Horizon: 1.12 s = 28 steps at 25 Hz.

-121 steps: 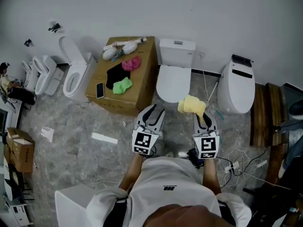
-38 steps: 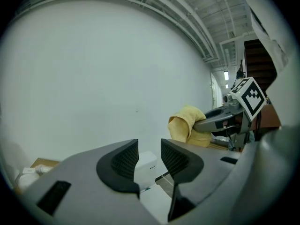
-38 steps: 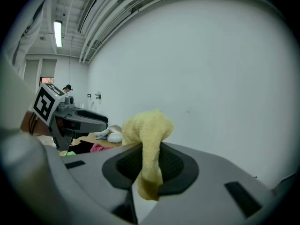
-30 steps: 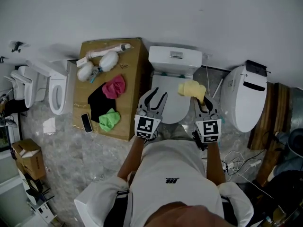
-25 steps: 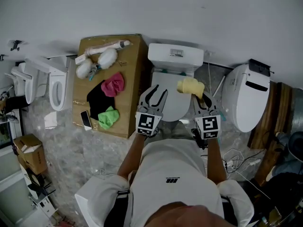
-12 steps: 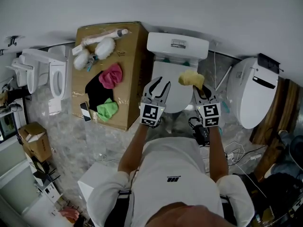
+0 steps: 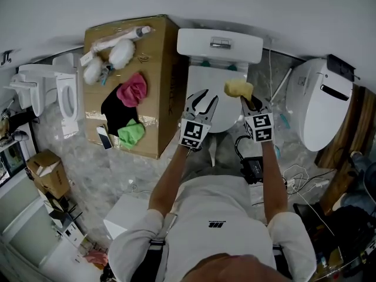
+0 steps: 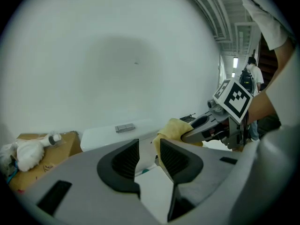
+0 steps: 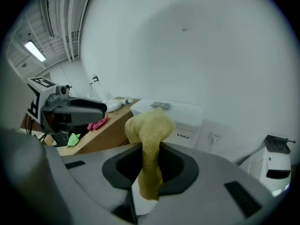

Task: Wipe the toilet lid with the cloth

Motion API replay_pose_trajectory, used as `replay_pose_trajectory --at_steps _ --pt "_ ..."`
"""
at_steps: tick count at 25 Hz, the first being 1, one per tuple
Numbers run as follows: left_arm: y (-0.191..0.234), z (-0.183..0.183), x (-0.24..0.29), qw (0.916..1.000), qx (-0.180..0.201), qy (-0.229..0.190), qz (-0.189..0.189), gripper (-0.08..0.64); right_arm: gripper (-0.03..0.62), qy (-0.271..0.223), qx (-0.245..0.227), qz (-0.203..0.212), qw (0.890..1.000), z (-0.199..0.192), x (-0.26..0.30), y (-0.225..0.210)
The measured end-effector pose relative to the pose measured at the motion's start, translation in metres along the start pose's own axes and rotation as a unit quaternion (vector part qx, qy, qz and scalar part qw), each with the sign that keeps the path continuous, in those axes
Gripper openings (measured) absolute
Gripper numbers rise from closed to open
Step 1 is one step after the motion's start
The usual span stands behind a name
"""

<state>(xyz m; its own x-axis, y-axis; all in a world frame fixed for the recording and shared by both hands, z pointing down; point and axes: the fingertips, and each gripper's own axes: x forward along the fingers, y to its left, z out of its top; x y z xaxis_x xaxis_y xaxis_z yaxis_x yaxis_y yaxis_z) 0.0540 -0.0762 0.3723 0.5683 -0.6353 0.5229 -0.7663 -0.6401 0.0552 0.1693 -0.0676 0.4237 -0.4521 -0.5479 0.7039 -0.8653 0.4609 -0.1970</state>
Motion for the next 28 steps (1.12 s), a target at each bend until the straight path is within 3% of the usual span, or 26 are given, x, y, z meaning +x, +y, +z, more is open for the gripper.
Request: replay_pose_trajectory --at_steps 19,28 --pt "0.003 -0.09 0.088 0.9963 -0.012 0.036 -0.077 0.149 0.089 0.059 0.032 -0.081 0.994 -0.091 0.089 -0.061" --pt "0.005 -0.129 0.115 0.9947 -0.019 0.046 -0.09 0.149 0.089 0.069 0.034 -0.157 0.985 -0.125 0.123 -0.106"
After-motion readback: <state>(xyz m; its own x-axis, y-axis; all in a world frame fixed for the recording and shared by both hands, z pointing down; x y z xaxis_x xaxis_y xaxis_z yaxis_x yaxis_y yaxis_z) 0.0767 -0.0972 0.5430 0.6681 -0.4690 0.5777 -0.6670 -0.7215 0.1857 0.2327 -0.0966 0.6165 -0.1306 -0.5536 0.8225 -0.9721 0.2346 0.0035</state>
